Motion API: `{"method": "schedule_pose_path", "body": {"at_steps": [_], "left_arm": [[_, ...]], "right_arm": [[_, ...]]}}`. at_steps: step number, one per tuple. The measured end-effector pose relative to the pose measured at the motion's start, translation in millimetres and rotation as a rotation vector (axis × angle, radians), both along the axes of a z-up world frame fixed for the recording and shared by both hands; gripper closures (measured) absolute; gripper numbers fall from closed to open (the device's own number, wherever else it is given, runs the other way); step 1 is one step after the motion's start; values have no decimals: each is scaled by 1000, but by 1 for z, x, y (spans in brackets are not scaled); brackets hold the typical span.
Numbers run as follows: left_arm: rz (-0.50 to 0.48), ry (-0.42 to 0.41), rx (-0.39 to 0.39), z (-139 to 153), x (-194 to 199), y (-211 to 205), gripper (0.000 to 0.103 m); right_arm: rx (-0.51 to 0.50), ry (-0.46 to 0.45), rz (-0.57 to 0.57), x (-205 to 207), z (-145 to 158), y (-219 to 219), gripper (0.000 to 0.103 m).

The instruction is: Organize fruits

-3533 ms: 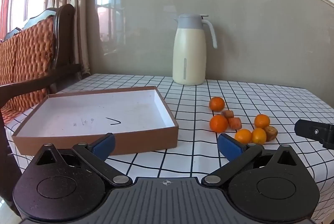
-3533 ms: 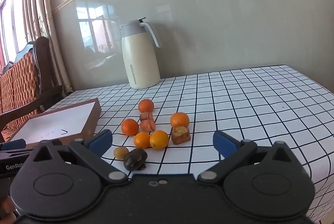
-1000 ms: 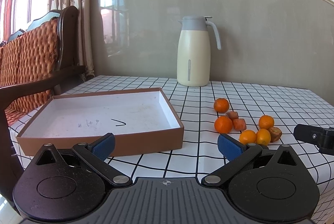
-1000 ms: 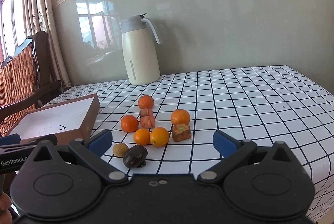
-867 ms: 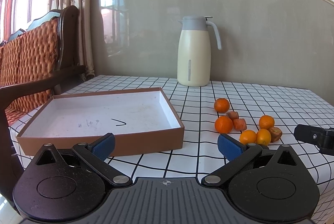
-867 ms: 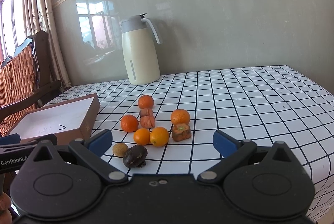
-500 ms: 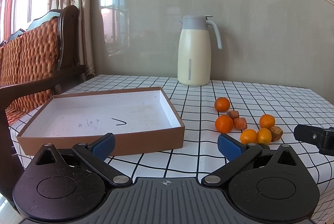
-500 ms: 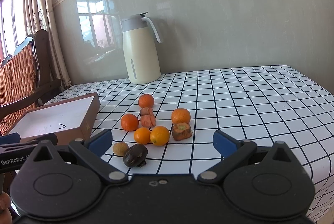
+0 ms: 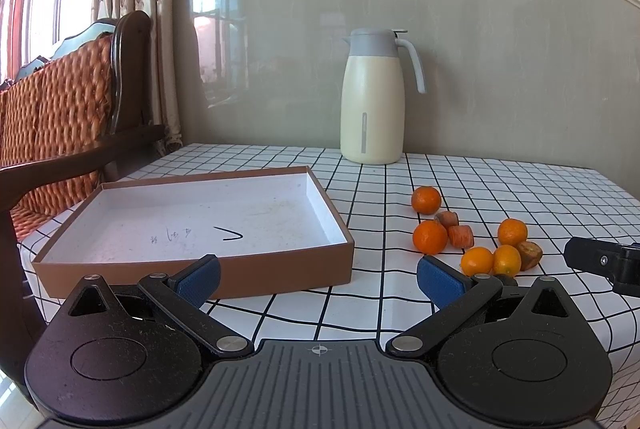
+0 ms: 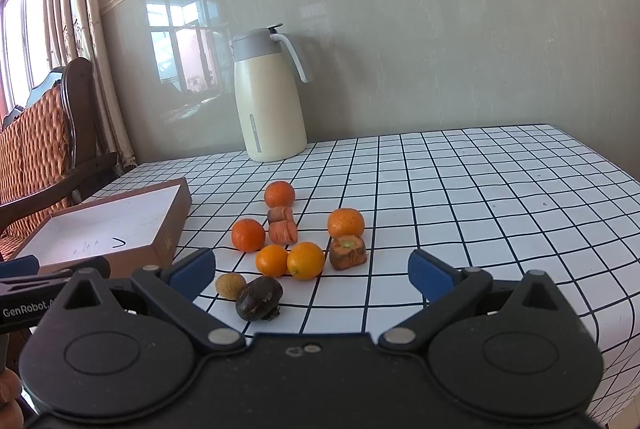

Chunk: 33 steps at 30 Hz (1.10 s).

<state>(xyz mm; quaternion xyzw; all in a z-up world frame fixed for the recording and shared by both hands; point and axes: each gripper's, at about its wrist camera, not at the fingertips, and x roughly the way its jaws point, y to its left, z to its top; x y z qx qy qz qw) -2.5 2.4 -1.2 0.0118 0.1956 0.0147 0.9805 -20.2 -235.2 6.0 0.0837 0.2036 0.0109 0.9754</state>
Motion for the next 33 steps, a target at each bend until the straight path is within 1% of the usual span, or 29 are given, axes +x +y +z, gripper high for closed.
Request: {"method": "schedule_pose_path", "body": {"at_steps": [12,20,24,29,33], "left_arm": [[-1,-2,3,0,0,0,0],[-20,-6,27,0,-2,-4,0],[-44,-7,60,-2,-2,-12,0],[-107,2,102,-6,-1,-27,0],[-157,27,102,-10,2,-35,0]], "right_arm": [[0,1,-4,0,0,0,6],[-11,-4,-15,-1,0,-1,6],[-10,-17,-27,-4,-1,-6,6],[-15,-5,-17,-6,-1,-11,6],[1,-10,2,-8,0,-14,7]]}}
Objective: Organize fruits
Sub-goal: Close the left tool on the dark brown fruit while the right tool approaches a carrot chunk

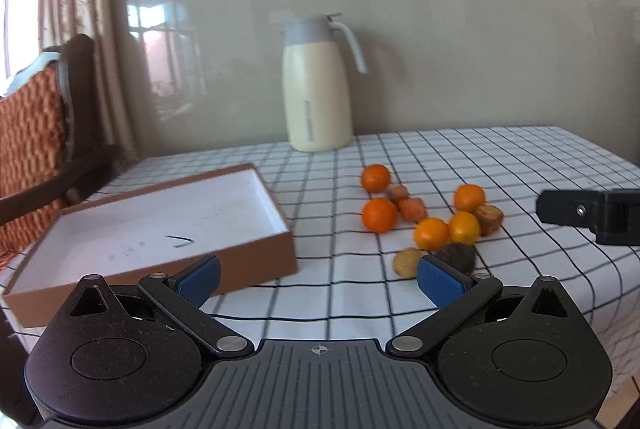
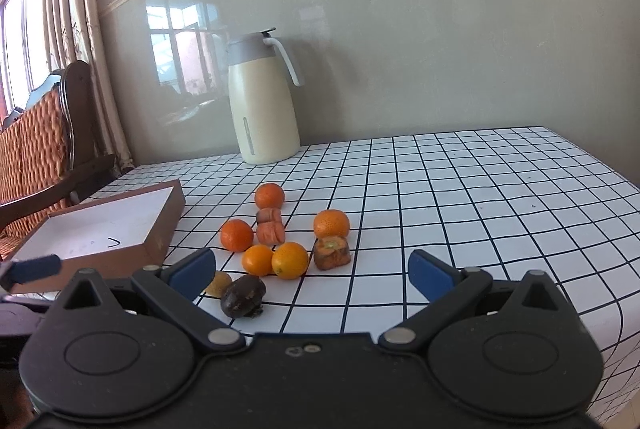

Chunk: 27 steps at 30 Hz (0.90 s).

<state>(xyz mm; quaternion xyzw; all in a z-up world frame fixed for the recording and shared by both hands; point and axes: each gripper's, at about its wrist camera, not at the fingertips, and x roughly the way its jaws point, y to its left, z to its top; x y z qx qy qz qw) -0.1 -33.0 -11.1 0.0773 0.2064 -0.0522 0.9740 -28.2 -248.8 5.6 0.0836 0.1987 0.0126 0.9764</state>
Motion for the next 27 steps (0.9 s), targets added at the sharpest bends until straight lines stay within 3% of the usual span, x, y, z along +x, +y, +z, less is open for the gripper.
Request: {"method": "schedule_pose_path", "body": {"at_steps": [7,14,18,20,25,27], "left_arm": [[-14,-10,29,-3,-2,-12,0],[-47,-9,26,-6,1,-22,0],[-81,-9,13,-9,1,-33,1],[-107,4,10,-12,2,-41,27],[-143,54,-2,-22,11,-58,34],[-161,36,12,-23,9,-66,39]], "right_arm": [[9,26,36,6,-3,4,17],[25,35,17,10,-3,0,34],[39,38,-4,10,-4,-7,34],[46,36,-12,10,-4,-10,34],[54,51,-16,14,-6,-16,39],[59,66,-4,18,-7,-17,50]]}}
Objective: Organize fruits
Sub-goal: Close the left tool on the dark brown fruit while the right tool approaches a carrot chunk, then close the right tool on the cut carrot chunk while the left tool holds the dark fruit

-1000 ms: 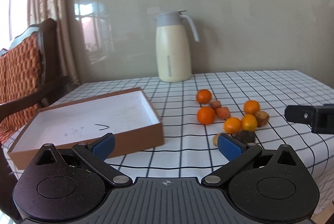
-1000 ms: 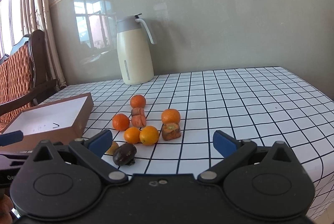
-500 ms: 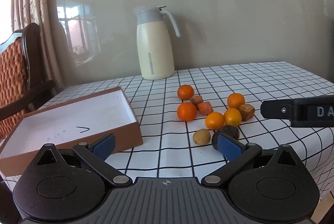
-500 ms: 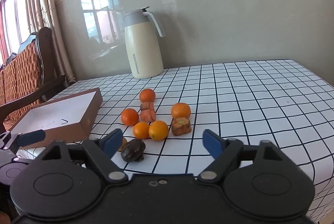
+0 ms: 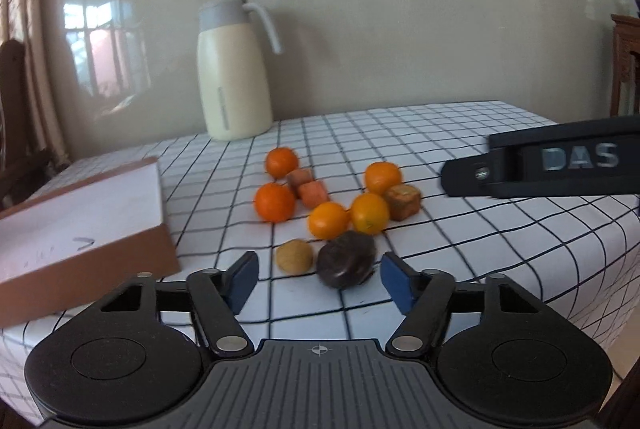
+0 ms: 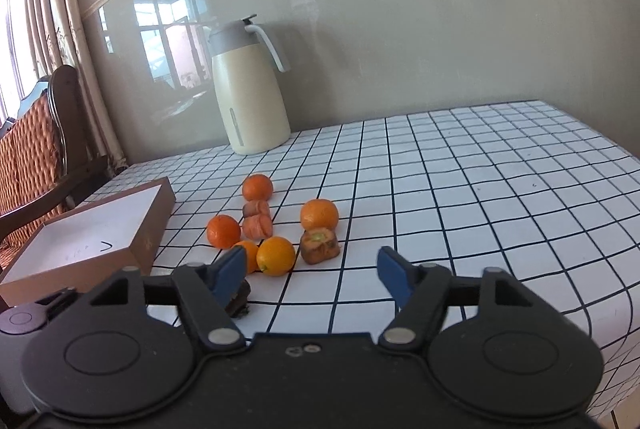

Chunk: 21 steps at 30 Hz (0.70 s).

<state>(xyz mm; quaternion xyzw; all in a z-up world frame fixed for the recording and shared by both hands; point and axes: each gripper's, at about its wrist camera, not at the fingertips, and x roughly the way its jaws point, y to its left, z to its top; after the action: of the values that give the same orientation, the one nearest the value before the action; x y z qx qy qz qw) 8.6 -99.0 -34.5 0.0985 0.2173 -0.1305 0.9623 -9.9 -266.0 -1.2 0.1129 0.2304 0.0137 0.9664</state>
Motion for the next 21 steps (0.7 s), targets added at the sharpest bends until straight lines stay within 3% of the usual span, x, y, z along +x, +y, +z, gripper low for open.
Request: {"method": "schedule_pose_path", "body": {"at_steps": [6,8,21], "left_arm": [[-16,25,-1,-7,7,-14,52],[-12,40,-13,-9,11,-16,60],[35,72,-75,-20,37,-18,62]], "right_arm": [[-17,17,18,9,0,1,56],[-23,22,26,13,0,1,58],[-32,58,40,34,-3,-1,64]]}}
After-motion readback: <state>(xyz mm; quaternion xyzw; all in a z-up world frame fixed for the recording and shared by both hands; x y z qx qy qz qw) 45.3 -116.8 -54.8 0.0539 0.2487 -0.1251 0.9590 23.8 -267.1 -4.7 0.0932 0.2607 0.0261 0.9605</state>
